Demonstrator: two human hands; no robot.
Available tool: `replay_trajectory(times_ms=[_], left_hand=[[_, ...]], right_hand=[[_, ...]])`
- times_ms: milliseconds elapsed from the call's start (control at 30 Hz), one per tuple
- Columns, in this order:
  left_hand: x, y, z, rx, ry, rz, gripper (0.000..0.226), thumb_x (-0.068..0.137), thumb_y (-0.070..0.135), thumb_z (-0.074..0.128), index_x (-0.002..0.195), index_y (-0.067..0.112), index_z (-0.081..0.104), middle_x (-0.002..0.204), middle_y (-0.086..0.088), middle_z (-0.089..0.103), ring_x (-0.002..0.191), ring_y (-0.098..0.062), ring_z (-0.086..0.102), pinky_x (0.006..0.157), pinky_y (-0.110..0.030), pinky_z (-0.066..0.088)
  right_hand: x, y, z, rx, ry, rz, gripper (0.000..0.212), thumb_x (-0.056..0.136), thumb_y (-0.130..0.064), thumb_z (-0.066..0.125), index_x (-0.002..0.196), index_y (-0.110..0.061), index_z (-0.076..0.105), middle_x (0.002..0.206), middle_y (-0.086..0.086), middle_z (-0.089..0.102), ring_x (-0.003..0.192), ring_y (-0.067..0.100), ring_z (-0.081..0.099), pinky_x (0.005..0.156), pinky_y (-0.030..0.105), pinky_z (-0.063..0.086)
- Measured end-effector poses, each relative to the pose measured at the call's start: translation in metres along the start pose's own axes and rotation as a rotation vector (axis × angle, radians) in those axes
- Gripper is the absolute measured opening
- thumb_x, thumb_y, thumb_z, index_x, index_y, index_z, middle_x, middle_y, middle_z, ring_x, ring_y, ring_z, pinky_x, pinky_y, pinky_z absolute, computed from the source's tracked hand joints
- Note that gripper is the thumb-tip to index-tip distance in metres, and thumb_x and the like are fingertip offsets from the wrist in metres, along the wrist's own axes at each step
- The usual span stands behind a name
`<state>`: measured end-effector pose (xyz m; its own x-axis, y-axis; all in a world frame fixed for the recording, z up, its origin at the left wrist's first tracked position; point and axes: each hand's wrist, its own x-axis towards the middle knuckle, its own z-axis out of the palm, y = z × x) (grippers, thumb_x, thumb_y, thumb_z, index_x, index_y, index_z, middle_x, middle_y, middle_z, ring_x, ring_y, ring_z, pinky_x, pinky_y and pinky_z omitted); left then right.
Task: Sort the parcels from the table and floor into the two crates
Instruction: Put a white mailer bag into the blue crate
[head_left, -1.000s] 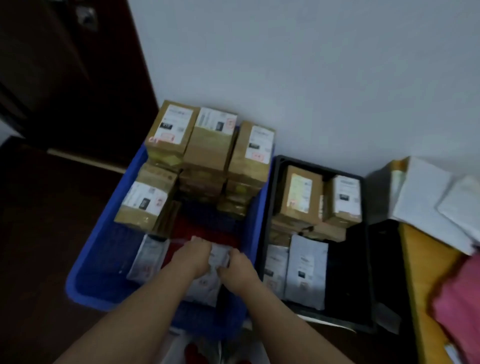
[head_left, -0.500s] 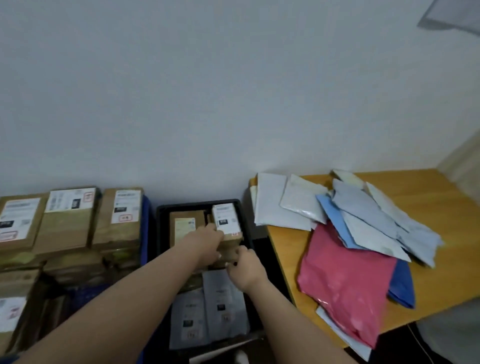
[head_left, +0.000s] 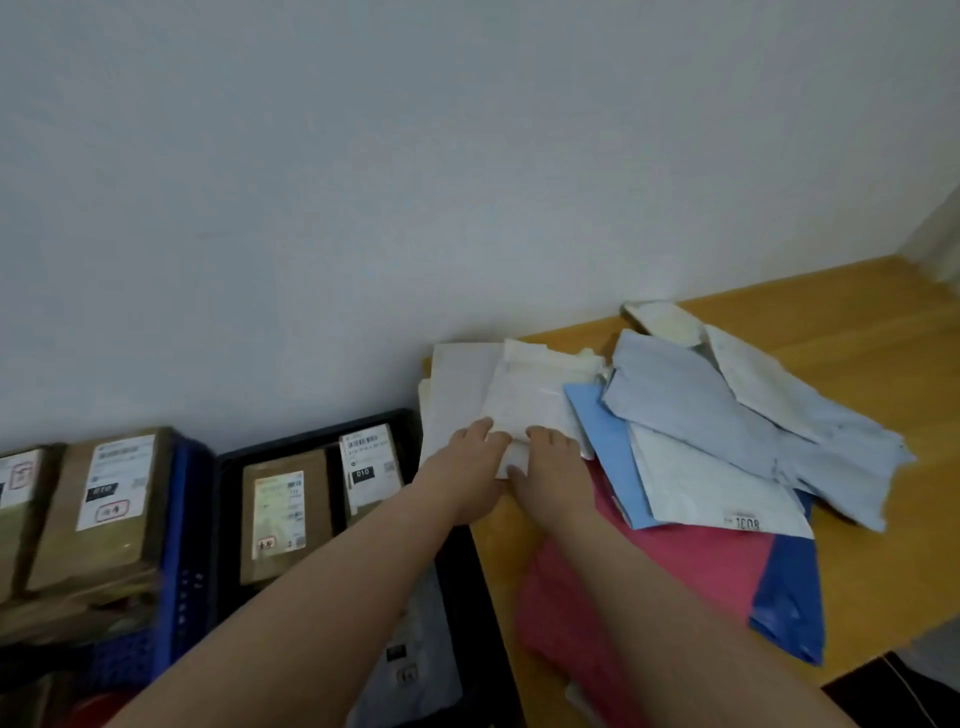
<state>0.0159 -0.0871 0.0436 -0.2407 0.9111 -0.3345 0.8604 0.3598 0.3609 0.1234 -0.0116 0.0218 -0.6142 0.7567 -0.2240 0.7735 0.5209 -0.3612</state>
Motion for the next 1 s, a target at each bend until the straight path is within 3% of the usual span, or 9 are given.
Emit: replay_trajectory(times_ms=[200, 367, 600, 800, 933, 1000], left_hand=[[0.04, -0.001, -0.014, -0.007, -0.006, -0.053, 0.063, 0.097, 0.026, 0.054, 0.151, 0.016, 0.023, 0.16, -0.01, 0.01, 0.144, -0.031, 0.02, 0.115, -0.042, 0.028], [0.049, -0.011, -0.007, -0.053, -0.032, -0.107, 0.062, 0.096, 0.026, 0.055, 0.15, 0.016, 0.025, 0.16, -0.01, 0.013, 0.143, -0.03, 0.022, 0.113, -0.041, 0.029], [0.045, -0.029, 0.0, -0.126, -0.038, -0.169, 0.063, 0.097, 0.027, 0.055, 0.151, 0.016, 0.025, 0.159, -0.009, 0.015, 0.144, -0.028, 0.022, 0.115, -0.04, 0.028], [0.036, -0.038, -0.006, -0.153, 0.004, -0.175, 0.063, 0.097, 0.027, 0.055, 0.151, 0.016, 0.025, 0.157, -0.008, 0.02, 0.142, -0.027, 0.026, 0.114, -0.039, 0.03], [0.027, -0.04, -0.018, -0.206, 0.085, -0.156, 0.063, 0.097, 0.031, 0.055, 0.149, 0.013, 0.026, 0.153, -0.01, 0.028, 0.137, -0.026, 0.034, 0.112, -0.036, 0.032], [0.021, -0.039, -0.026, -0.283, 0.144, -0.17, 0.064, 0.097, 0.034, 0.054, 0.149, 0.011, 0.026, 0.152, -0.011, 0.03, 0.136, -0.026, 0.036, 0.11, -0.034, 0.031]], right_hand=[[0.06, 0.011, 0.0, -0.211, -0.068, -0.059, 0.072, 0.098, -0.03, 0.051, 0.153, -0.008, 0.009, 0.161, 0.016, 0.005, 0.149, 0.031, 0.0, 0.12, 0.039, 0.011], [0.087, 0.018, 0.011, -0.257, -0.196, -0.025, 0.09, 0.097, -0.035, 0.053, 0.153, -0.006, -0.011, 0.16, 0.018, -0.015, 0.148, 0.036, -0.012, 0.12, 0.044, 0.003], [0.096, 0.03, 0.02, -0.294, -0.105, -0.07, 0.065, 0.1, -0.003, 0.035, 0.153, -0.003, -0.004, 0.161, 0.017, -0.004, 0.149, 0.034, -0.002, 0.121, 0.041, 0.01], [0.092, 0.027, 0.005, -0.113, 0.057, -0.112, 0.06, 0.102, -0.003, 0.029, 0.153, -0.003, -0.003, 0.162, 0.014, -0.002, 0.15, 0.025, -0.001, 0.12, 0.03, 0.006], [0.076, 0.011, -0.014, 0.021, 0.155, -0.15, 0.059, 0.101, -0.004, 0.033, 0.154, -0.006, 0.005, 0.163, 0.011, 0.002, 0.15, 0.02, 0.007, 0.116, 0.028, 0.023], [0.064, -0.003, -0.026, 0.236, 0.262, -0.172, 0.054, 0.101, -0.004, 0.035, 0.153, -0.007, 0.019, 0.161, 0.008, 0.016, 0.147, 0.019, 0.02, 0.109, 0.025, 0.028]])
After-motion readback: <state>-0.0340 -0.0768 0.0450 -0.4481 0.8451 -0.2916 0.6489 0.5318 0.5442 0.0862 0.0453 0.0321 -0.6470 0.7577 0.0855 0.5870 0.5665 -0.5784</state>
